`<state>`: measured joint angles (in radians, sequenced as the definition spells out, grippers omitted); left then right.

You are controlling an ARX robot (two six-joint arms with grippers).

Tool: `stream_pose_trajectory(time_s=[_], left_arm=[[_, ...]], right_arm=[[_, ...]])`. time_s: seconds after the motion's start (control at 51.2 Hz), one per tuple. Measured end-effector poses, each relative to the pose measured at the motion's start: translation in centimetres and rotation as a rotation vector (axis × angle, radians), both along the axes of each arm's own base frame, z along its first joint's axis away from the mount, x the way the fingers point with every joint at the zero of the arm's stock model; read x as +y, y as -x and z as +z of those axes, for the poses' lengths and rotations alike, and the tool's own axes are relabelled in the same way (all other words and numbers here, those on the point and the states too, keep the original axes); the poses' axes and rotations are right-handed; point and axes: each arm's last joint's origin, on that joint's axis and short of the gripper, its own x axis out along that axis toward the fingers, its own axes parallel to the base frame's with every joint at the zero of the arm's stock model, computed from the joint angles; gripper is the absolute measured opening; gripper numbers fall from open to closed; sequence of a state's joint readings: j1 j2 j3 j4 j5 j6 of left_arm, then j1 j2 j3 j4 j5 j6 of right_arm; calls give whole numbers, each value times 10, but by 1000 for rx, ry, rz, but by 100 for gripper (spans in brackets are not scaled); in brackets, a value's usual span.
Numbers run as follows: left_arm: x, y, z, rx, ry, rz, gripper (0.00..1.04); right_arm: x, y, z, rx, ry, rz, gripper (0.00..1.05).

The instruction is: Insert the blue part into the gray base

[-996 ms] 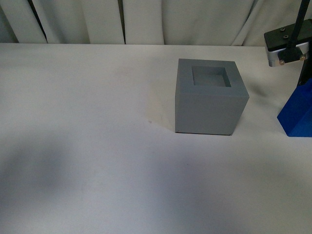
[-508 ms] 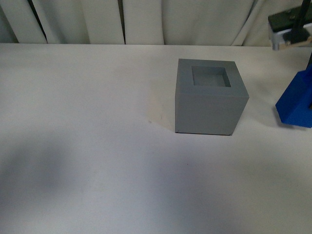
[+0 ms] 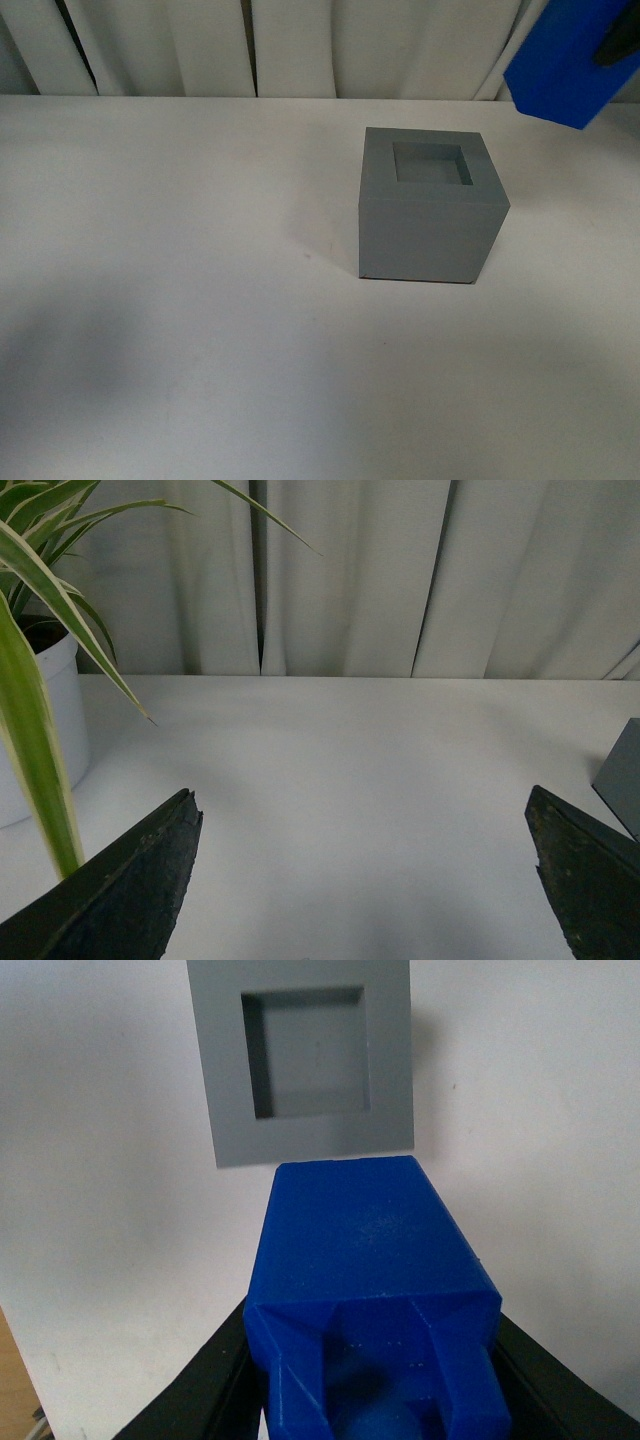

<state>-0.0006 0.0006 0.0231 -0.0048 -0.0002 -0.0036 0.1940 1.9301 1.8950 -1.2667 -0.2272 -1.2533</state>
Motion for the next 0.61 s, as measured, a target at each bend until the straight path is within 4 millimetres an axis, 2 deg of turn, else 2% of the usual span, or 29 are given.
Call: stream_pose_trajectory(time_s=[0.098,0.293,0.449,0.605], left_arm=[[0,0,0,0,0,0,99],[0,0,0,0,0,0,99],[0,0,0,0,0,0,99],[0,0,0,0,0,0,99]], right_arm=[[18,-4,0,-1,-11,21,47],[46,-15,-15,35,-10,53,47],[59,-17,-25,56,7,75,47],[63,-16,-28,66,22,82,47]])
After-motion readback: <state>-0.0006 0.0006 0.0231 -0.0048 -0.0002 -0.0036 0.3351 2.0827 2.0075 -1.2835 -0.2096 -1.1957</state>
